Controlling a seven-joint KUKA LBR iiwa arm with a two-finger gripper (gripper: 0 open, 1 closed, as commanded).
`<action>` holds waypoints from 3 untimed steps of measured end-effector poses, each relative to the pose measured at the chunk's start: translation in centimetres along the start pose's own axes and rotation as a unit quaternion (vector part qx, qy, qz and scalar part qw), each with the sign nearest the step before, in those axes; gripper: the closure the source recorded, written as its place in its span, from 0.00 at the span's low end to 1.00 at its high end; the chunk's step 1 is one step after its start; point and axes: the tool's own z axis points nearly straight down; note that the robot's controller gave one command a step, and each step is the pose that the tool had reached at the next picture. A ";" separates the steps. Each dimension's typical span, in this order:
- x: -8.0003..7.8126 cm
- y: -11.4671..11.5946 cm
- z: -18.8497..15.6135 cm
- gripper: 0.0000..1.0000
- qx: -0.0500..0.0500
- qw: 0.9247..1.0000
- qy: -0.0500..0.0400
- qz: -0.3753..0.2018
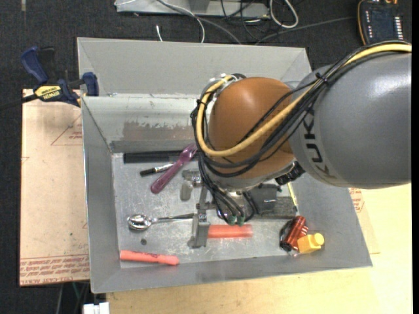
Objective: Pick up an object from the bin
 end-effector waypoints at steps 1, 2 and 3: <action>-0.2 -0.1 -0.4 0.00 -0.001 1.000 -0.004 0.003; -2.7 3.1 11.0 0.00 -0.002 0.994 -0.004 0.109; -3.2 4.9 7.3 0.00 -0.002 0.997 -0.007 0.080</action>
Offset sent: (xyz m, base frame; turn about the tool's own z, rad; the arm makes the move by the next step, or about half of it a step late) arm 0.0343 0.0426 -0.1546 0.3002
